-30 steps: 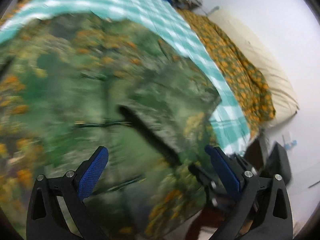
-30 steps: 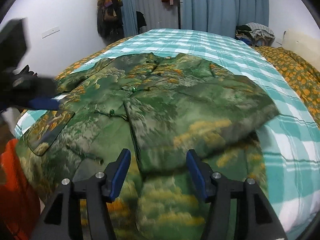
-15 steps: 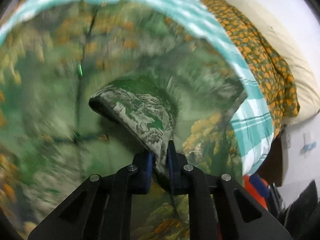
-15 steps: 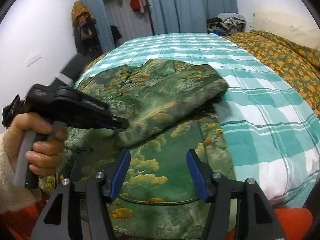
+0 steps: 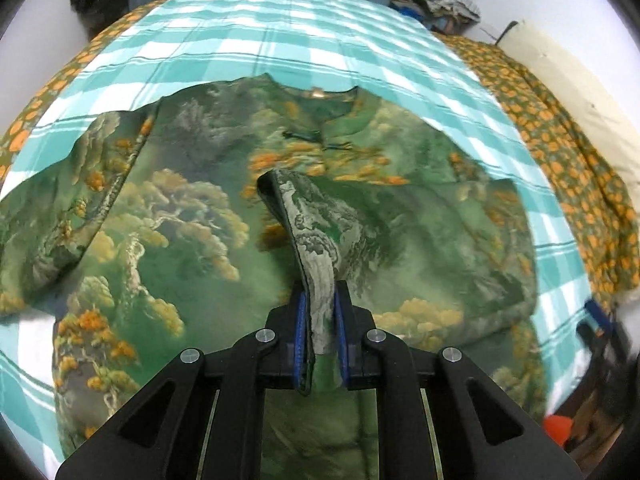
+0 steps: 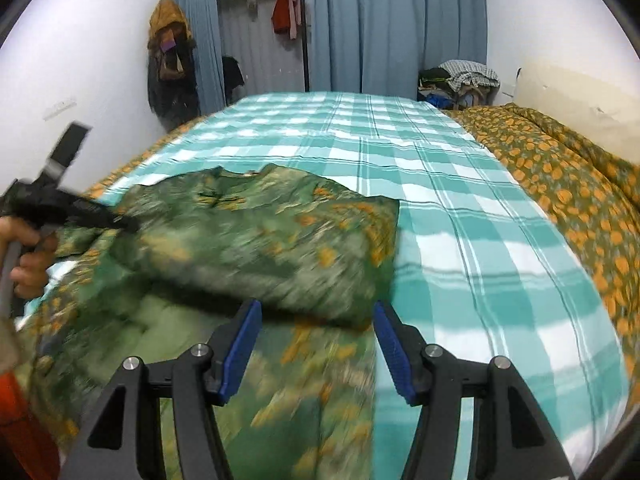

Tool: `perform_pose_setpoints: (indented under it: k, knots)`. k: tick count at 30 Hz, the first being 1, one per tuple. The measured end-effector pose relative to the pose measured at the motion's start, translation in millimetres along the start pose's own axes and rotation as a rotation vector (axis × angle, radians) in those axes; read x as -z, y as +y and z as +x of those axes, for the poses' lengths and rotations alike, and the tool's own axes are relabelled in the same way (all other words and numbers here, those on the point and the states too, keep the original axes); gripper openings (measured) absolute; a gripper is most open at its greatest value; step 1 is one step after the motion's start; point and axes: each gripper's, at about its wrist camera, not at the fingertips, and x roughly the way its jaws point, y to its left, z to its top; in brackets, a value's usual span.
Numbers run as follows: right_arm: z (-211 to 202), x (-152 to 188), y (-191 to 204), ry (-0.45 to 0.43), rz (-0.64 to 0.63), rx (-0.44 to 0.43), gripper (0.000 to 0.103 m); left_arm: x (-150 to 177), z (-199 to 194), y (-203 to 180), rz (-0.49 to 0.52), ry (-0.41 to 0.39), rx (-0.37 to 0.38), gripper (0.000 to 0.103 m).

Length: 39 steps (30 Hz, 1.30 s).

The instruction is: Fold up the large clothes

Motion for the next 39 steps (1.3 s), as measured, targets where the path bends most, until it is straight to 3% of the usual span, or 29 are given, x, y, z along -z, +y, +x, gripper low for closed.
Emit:
perform_pose_setpoints:
  k: [6,10,16,20,26,29,32,34,39]
  knots:
    - [85,-26,4,0.093,-0.036,-0.032,0.059,18,18,7,0.016,0.022,-0.023,0.012]
    - [152,-3,0,0.298,0.002,-0.059,0.059,28,28,14,0.003,0.038,-0.013,0.012]
    - [164,2,-2,0.342,0.018,-0.045,0.059,33,39,17,0.012,0.044,-0.025,0.015]
    - [168,-22,-2,0.408,0.011,-0.066,0.059,36,43,21,0.013,0.043,-0.02,0.016]
    - [177,-85,-18,0.321,0.053,-0.029,0.059,40,48,20,0.022,0.038,-0.031,0.017]
    - [197,-102,-27,0.298,0.123,-0.033,0.059,41,49,19,0.031,0.035,-0.036,0.017]
    - [222,-99,-34,0.314,0.188,-0.031,0.059,40,50,20,0.024,0.035,-0.031,0.018]
    - [243,-83,-35,0.375,0.214,-0.023,0.059,40,51,20,0.018,0.035,-0.028,0.018]
    - [243,-73,-25,0.365,0.177,0.011,0.059,41,51,21,0.02,0.032,-0.027,0.018]
